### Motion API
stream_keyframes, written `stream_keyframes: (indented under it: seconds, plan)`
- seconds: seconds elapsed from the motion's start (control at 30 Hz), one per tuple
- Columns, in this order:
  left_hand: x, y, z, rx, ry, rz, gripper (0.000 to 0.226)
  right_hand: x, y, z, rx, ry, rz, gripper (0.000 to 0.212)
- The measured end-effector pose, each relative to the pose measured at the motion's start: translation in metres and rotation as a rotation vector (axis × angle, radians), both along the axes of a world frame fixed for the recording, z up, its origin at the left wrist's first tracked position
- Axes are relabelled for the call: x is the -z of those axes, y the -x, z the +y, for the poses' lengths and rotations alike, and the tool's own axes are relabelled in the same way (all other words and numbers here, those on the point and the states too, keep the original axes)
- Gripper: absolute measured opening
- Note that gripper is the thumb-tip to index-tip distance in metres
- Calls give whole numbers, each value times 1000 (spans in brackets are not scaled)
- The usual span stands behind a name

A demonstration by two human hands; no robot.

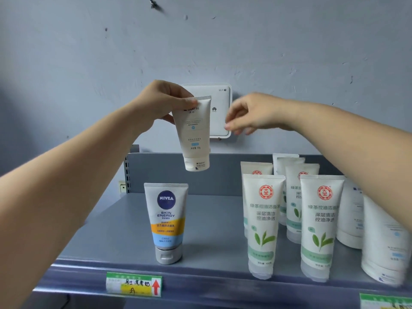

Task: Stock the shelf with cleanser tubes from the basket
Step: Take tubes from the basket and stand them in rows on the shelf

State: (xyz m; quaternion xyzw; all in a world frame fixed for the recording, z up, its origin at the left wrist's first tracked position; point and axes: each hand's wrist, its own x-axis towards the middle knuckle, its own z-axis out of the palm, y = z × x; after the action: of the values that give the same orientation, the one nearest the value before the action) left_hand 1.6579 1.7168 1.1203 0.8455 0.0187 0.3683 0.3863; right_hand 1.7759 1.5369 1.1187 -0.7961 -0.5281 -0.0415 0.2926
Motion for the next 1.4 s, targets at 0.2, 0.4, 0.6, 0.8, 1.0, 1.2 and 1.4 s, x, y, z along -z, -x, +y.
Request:
stream_keyframes:
  seconds: [0.2, 0.4, 0.6, 0.8, 1.0, 1.2, 1.4]
  plan:
    - [-10, 26, 30, 42, -44, -2, 4, -17, 47, 55, -102, -183, 45, 19]
    - [-14, 59, 75, 77, -78, 4, 10, -19, 80, 103, -82, -236, 8, 9]
    - [-9, 67, 89, 133, -127, 9, 15, -16, 94, 117, -26, -241, 16, 9]
    - [-16, 63, 82, 187, -189, 50, 12, -25, 91, 92, 45, -313, 25, 18]
    - [-19, 44, 35, 245, -207, 57, 11, -28, 77, 37, 94, -318, 18, 16]
    - [-28, 10, -41, 230, -183, -57, 8, -37, 52, -39, 128, -364, 14, 15]
    - [-24, -26, -130, 217, -151, -157, 7, -35, 19, -122, 157, -458, -30, 15]
